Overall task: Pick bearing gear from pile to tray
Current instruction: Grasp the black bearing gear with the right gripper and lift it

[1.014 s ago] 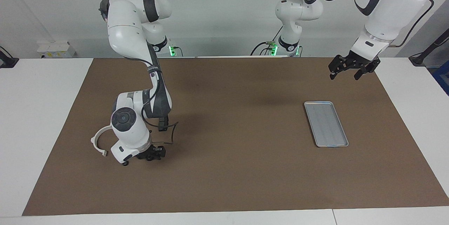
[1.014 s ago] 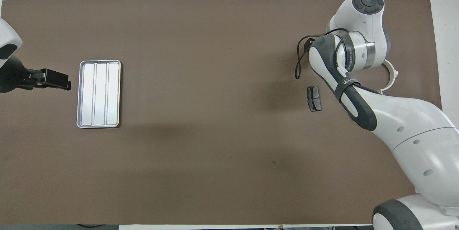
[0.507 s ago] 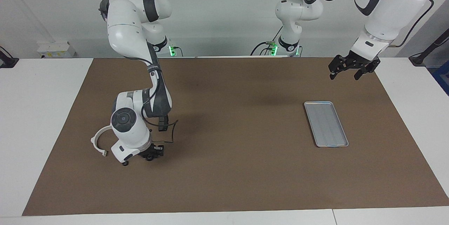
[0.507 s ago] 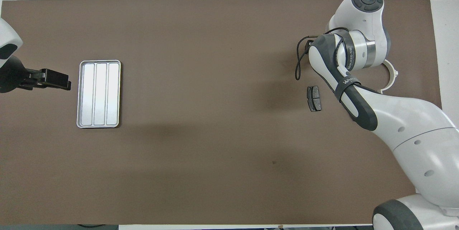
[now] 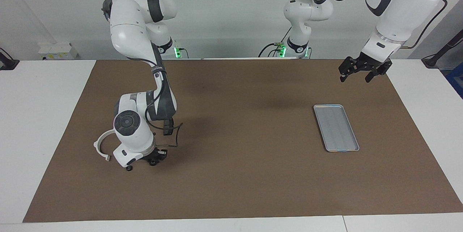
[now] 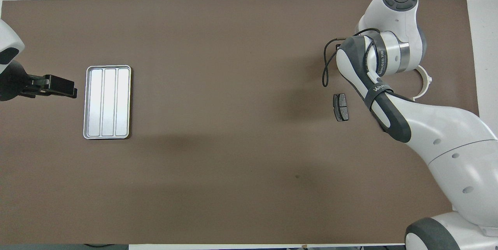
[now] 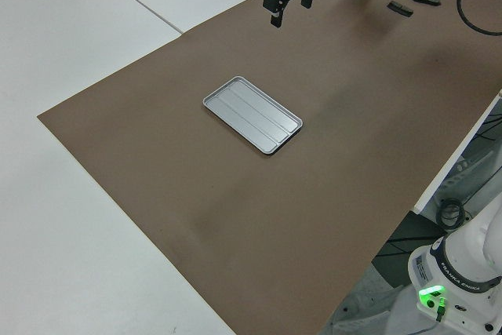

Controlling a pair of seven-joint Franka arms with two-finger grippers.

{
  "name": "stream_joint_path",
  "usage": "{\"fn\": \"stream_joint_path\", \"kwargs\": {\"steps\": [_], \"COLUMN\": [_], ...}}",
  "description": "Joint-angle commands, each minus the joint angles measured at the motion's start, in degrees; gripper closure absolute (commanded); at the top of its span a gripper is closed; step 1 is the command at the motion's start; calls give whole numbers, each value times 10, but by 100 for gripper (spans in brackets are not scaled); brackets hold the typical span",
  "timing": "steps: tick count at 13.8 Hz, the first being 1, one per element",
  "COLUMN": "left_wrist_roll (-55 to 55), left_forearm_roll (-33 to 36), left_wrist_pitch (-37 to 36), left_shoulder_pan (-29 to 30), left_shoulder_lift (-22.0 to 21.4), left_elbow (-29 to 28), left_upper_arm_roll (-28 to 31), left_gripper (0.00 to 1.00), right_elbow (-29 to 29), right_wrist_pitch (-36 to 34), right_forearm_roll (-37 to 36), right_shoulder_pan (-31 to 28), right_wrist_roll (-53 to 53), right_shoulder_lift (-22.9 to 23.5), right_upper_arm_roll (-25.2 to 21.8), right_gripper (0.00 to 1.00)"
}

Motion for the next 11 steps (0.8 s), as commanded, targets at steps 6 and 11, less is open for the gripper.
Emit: {"fn": "stream_joint_path", "kwargs": {"steps": [6, 11], "left_wrist_roll": [7, 7], "left_forearm_roll": [-3, -3], "left_wrist_pitch": [6, 7], "left_shoulder_pan": [3, 3], "left_shoulder_lift": [-12, -12], "left_elbow": [-10, -10], "left_upper_arm_roll": [-2, -2], "left_gripper": [0, 0], "right_elbow": [99, 124], "right_wrist_pitch": [-125, -111], "right_forearm_roll": [9, 23], "right_shoulder_pan": [40, 141], "right_wrist_roll": [34, 272], "right_shoulder_lift": [3, -1], "right_upper_arm_roll": [10, 14], "right_gripper": [98, 98]}}
